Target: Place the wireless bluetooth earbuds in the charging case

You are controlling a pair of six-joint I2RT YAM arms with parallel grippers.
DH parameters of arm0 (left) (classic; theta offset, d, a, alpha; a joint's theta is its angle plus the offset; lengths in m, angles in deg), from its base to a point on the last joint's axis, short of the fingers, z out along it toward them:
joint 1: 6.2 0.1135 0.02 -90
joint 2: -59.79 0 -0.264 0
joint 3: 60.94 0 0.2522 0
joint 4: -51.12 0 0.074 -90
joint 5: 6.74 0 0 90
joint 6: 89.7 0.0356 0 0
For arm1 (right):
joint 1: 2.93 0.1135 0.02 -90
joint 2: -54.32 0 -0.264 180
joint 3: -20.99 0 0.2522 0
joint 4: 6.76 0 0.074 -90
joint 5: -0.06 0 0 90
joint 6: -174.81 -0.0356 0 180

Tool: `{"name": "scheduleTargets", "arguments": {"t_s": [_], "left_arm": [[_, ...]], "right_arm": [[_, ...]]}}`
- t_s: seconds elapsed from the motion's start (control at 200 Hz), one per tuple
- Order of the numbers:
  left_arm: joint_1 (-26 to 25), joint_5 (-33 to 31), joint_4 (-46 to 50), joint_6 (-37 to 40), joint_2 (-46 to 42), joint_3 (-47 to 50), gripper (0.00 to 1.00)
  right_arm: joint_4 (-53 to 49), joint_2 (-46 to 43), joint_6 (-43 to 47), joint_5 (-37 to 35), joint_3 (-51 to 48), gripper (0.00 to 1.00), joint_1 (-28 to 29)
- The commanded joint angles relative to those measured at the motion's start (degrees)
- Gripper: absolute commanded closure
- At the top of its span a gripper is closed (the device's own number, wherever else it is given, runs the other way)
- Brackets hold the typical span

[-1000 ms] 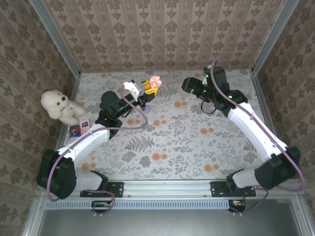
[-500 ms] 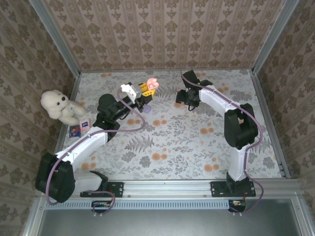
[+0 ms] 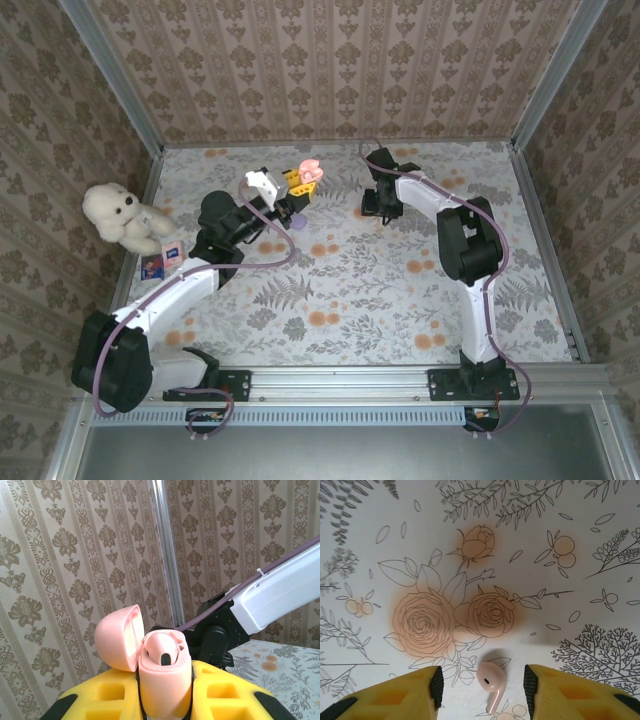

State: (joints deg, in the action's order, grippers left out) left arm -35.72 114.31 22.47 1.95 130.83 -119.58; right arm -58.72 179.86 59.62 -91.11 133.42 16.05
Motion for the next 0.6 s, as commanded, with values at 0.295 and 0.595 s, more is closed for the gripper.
{"name": "scheduleTargets", "arguments": {"t_s": [0.295, 0.595], "left_arm": [[0.25, 0.85, -0.23, -1.39, -0.07, -2.28, 1.0], [0.25, 0.77, -0.31, -1.65, -0.12, -2.24, 1.0]], "right_arm": [[-1.86, 3.47, 2.52, -0.98, 1.39, 0.56, -0.07], [-1.06, 2.73, 2.91, -2.05, -1.66, 0.65, 0.97]]}}
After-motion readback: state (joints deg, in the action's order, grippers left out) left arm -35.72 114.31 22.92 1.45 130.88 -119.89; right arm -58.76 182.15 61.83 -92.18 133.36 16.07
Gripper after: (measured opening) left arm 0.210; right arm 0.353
